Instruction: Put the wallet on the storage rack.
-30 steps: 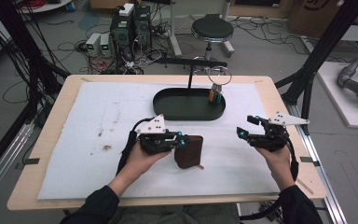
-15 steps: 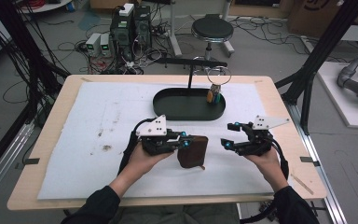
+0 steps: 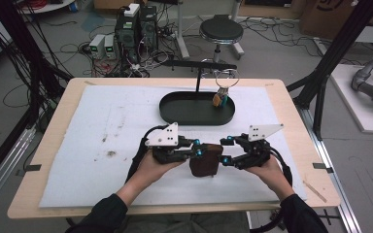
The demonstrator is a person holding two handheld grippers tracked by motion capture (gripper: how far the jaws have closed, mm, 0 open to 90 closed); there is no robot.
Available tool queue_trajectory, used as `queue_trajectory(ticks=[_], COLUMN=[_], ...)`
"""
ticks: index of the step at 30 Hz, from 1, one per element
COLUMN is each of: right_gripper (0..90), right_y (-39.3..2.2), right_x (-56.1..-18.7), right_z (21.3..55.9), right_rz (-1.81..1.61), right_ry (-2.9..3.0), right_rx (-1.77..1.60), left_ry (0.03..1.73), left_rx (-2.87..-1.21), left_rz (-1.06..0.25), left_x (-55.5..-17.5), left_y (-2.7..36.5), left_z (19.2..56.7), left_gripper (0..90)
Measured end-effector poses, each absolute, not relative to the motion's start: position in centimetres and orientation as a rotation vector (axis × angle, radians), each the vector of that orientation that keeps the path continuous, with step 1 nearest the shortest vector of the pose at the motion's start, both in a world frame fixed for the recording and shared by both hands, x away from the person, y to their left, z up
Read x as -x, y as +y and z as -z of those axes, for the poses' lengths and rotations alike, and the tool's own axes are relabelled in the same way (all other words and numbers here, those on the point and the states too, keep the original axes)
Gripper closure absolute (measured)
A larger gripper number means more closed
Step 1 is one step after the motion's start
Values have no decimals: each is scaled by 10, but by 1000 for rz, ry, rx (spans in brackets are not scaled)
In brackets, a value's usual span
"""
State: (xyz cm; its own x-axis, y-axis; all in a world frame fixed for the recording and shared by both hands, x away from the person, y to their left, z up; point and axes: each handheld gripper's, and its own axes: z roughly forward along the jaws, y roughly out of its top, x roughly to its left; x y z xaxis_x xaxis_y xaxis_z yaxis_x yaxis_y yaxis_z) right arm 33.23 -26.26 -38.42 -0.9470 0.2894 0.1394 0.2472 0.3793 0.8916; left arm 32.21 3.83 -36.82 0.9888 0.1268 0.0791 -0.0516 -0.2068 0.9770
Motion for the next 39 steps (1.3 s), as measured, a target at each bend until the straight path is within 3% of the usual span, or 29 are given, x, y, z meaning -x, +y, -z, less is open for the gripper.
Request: queue_trajectory(ticks=[3,9,17,18,20,21,27,34,39], right_gripper=[389,595,668,670,673,675,679,679,679], right_y=[-261,-260,-262,-262,-263,-264,-270,-274,-274], right_x=[-333,-329,-327,-327,-327,-327,-327,-327,-326], right_z=[385,383,382,382,381,381,378,376,374], right_rz=[-1650,-1670,-1670,-1666,-1659,-1659,-1681,-1693,-1696], right_ry=[2593,2609,2603,2604,2602,2596,2560,2547,2538], right_rx=[-484,-415,-366,-363,-361,-363,-379,-388,-384], left_ry=[45,32,50,58,77,90,129,185,182], left_rx=[-1766,-1759,-1735,-1737,-1740,-1737,-1756,-1827,-1862], left_rz=[-161,-154,-154,-151,-147,-145,-131,-85,-59], left_x=[-321,-320,-322,-322,-323,-323,-330,-339,-341], left_y=[37,37,42,42,44,44,54,62,56], left_z=[368,368,366,366,367,367,370,380,387], left_gripper=[865,863,857,829,691,691,436,326,319])
